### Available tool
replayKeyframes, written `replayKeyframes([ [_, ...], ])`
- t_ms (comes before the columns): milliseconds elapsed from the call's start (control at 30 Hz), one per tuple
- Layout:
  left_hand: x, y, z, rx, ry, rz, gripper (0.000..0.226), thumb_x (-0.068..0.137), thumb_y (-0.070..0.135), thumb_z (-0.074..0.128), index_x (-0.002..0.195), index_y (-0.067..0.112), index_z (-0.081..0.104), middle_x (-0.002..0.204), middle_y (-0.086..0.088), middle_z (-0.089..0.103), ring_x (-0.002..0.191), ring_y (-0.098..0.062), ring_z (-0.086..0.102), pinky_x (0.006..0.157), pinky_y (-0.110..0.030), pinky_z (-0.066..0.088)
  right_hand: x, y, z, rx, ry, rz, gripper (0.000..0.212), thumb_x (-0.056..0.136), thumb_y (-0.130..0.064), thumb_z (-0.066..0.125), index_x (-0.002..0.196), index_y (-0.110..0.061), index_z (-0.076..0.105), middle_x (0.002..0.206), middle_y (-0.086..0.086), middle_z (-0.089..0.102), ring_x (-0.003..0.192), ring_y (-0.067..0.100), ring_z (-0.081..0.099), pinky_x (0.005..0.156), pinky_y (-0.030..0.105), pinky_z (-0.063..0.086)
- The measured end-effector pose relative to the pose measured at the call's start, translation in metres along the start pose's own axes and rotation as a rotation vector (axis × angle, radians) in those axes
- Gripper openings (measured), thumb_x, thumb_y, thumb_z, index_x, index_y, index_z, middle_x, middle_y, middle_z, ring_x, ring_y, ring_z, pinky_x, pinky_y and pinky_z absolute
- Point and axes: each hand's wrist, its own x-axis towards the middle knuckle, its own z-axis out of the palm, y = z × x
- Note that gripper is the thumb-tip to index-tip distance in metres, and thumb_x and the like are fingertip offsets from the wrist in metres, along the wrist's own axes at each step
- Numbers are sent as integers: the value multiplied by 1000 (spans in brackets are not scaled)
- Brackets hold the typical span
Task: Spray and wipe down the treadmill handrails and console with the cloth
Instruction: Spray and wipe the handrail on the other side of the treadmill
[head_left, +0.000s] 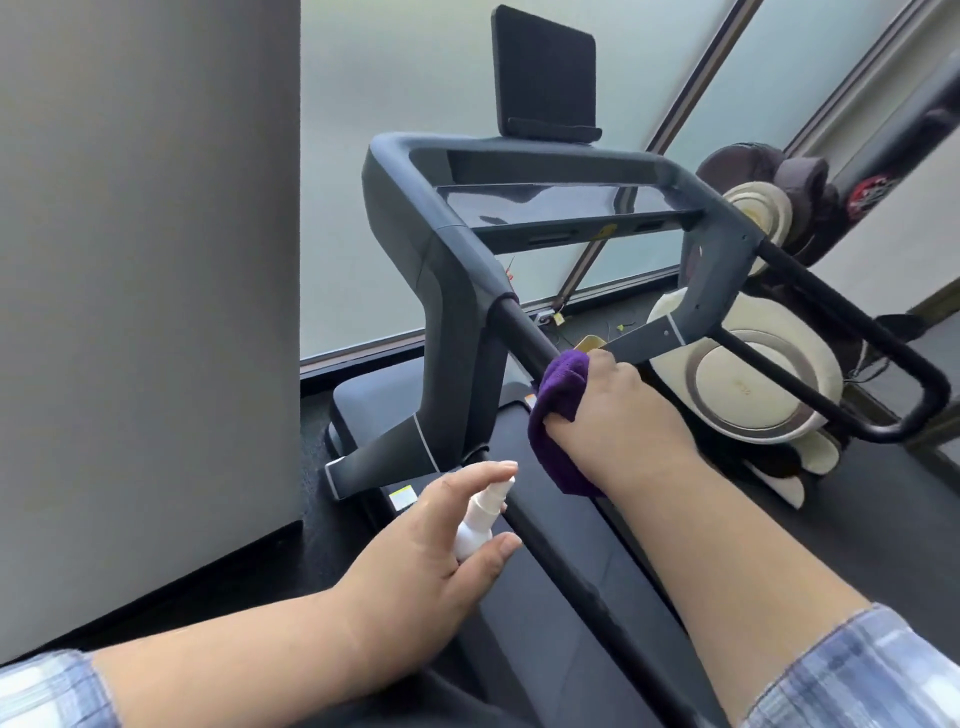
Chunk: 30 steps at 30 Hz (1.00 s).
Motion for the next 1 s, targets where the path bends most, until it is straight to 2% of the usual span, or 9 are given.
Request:
replayKeyframes([
  [133,7,-10,-25,-15,-8,-15,52,83,66,50,132,66,33,118,35,49,109,2,55,91,-21,43,25,-33,2,-66,52,42,71,81,-66,64,124,-14,41,117,12,56,103,36,64,68,39,46],
  [233,10,-15,-46,-4,-19,-1,51,84,64,51,132,65,33,118,35,48,114,3,54,90,-13,39,61,-61,-5,-23,-22,74,68,83,-57,65,127,-12,41,121,14,57,108,38,61,71,41,46],
  [333,10,-23,-66,17,-30,-13,51,85,63,51,132,64,33,120,33,51,116,2,55,90,-17,40,86,-77,-12,37,-116,104,69,78,-52,69,127,-13,41,122,12,56,109,38,59,75,42,49],
  [433,7,-31,-78,26,-34,-51,50,85,65,51,132,64,33,118,35,50,113,3,54,87,-19,41,89,-82,-9,-21,-57,105,80,72,-53,75,133,-12,41,129,12,49,117,36,53,85,47,50],
  [500,5,-32,-79,25,-45,-74,48,86,66,50,132,65,33,116,35,50,111,1,54,88,-22,42,85,-82,-7,-45,-27,87,80,73,-49,78,132,-14,39,130,12,47,117,38,54,79,47,49],
  [600,1,-22,-73,39,-52,-60,52,81,71,47,131,66,32,115,35,50,110,3,54,86,-18,41,80,-81,-7,-23,-36,65,72,77,-41,76,129,-17,32,122,14,51,106,40,59,64,42,46],
  [767,-11,-1,-47,33,-44,-50,54,80,73,48,131,65,33,116,35,50,102,3,56,83,-20,42,69,-71,-16,68,-68,66,69,74,-37,75,130,-14,40,119,12,59,105,39,61,70,41,50],
  [1000,-34,26,14,68,-14,-77,52,81,68,50,130,68,33,118,36,50,94,3,58,77,-15,40,37,-29,-14,106,-105,15,72,73,-41,75,130,-15,40,117,10,58,100,35,60,66,38,44],
])
